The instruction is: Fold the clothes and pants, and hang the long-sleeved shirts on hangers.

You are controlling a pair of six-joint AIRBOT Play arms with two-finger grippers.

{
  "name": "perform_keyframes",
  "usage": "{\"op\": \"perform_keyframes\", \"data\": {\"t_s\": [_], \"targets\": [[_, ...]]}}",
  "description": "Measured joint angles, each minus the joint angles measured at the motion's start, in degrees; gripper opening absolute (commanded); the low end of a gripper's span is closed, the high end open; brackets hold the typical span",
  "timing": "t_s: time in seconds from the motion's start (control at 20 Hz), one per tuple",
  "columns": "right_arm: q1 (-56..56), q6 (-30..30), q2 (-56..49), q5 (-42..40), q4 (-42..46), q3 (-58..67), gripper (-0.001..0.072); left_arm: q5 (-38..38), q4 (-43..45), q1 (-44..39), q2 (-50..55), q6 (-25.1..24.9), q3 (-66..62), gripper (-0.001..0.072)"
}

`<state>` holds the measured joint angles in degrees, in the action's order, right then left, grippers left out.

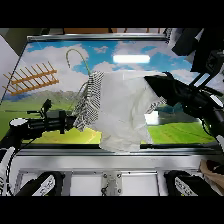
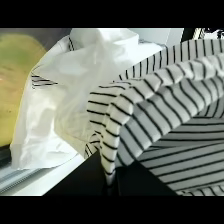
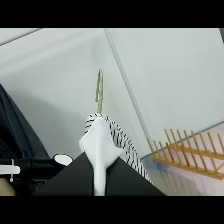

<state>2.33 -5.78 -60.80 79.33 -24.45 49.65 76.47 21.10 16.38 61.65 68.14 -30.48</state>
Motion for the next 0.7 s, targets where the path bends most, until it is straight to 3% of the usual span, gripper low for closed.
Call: {"op": "perform_keyframes", "data": {"t_s": [0.35, 0.7], "targets": [[0.02, -1.97, 0.02, -1.81, 0.90, 0.00, 0.0008, -0.13, -0.59, 0.61, -0.33, 0.46, -5.55, 0.0011], [0.00, -2.84, 0.00, -5.07, -2.19, 0.00, 0.0008, -0.46, 6.03, -2.71, -0.37, 3.39, -8.87, 0.0011]]}}
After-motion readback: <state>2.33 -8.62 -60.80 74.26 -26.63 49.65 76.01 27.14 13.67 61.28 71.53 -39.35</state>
